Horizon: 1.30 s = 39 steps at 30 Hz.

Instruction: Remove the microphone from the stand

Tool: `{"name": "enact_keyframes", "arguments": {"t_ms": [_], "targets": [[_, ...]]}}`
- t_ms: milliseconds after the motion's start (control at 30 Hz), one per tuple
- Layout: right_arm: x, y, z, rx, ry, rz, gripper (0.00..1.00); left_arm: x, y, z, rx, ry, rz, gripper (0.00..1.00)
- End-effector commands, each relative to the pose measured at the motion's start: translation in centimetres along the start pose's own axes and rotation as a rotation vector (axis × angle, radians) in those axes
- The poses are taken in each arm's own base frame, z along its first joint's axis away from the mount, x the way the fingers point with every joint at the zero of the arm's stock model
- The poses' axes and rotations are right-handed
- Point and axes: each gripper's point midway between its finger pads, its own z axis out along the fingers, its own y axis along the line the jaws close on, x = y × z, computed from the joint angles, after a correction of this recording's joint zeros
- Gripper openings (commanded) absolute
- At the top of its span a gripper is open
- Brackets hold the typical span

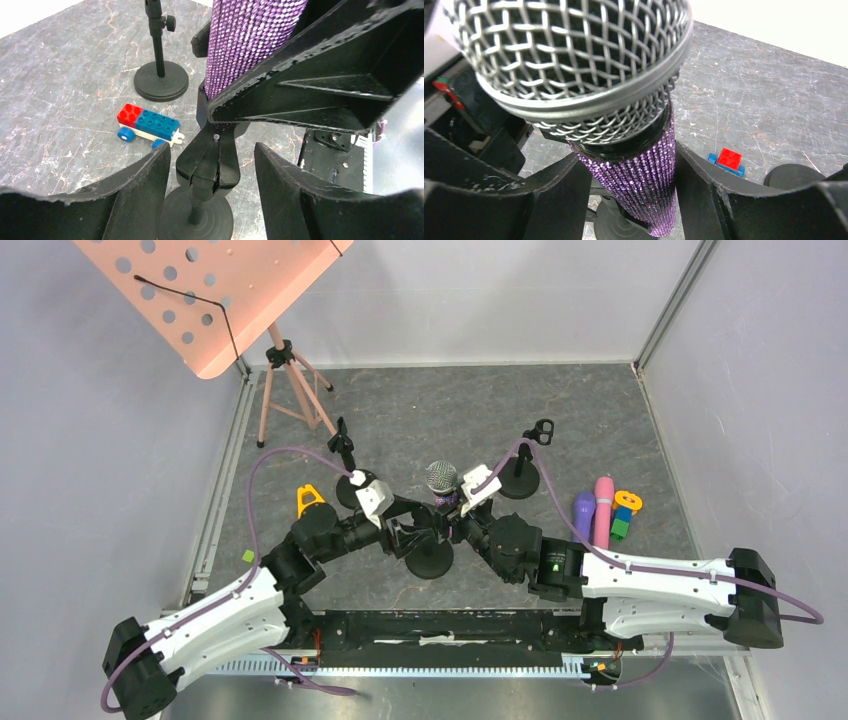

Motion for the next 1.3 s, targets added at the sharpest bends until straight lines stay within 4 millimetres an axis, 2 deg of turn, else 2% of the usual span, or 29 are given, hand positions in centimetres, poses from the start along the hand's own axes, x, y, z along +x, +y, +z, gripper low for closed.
{"name": "enact_keyframes", "arguments": {"t_ms": [0, 100, 200, 267, 333, 533, 633, 700, 800, 933, 1067, 1133, 1267], "targets": [[-1.1, 0.2, -0.1, -0.006, -0.044, 0.052, 0.64, -2.6, -0.2, -0.6, -0.006, -0.080, 0.032, 0.71], [-1.4, 0.1, -0.2, -0.005, -0.053, 0.052, 0.67, -2.4, -0.2, -0.8, -0.004, -0.047, 0.050, 0.73], [-2.0, -0.3, -0.2, 0.015, -0.063, 0.050, 0.68, -2.4, -0.8, -0.6, 0.034, -0.045, 0.063, 0.71], [-2.2, -0.4, -0.3, 0.022, -0.058, 0.043, 0.67, -2.0, -0.9, -0.5, 0.043, -0.011, 0.063, 0.65], [-2.1, -0.7, -0.4, 0.033, -0.054, 0.043, 0.68, -1.5, -1.5, -0.5, 0.084, 0.026, 0.071, 0.66], [-2.7, -0.9, -0.7, 0.029, -0.067, 0.041, 0.63, -0.6, -1.4, -0.2, 0.105, 0.085, 0.110, 0.51], [-2.9, -1.1, -0.6, 0.039, -0.078, 0.040, 0.57, -1.6, -1.5, -0.2, 0.107, 0.026, 0.124, 0.47], [-2.7, -1.2, -0.6, 0.044, -0.071, 0.032, 0.53, -1.3, -1.0, -0.1, 0.082, 0.047, 0.127, 0.43], [-2.8, -1.2, -0.5, 0.040, -0.072, 0.013, 0.49, -0.5, -1.0, -0.5, 0.083, 0.090, 0.123, 0.48], [-2.9, -1.0, -0.2, 0.040, -0.063, -0.009, 0.41, -0.9, -0.6, -0.3, 0.060, 0.062, 0.115, 0.66], [-2.9, -0.9, 0.1, 0.044, -0.057, -0.017, 0.40, -0.9, -0.6, -0.4, 0.057, 0.064, 0.116, 0.70], [-2.8, -0.9, 0.2, 0.042, -0.052, -0.021, 0.40, -0.9, -0.5, -0.4, 0.050, 0.063, 0.119, 0.66], [-3.0, -0.5, 0.6, 0.025, -0.050, -0.035, 0.40, -1.5, -0.5, -0.6, 0.049, 0.058, 0.137, 0.50]]}}
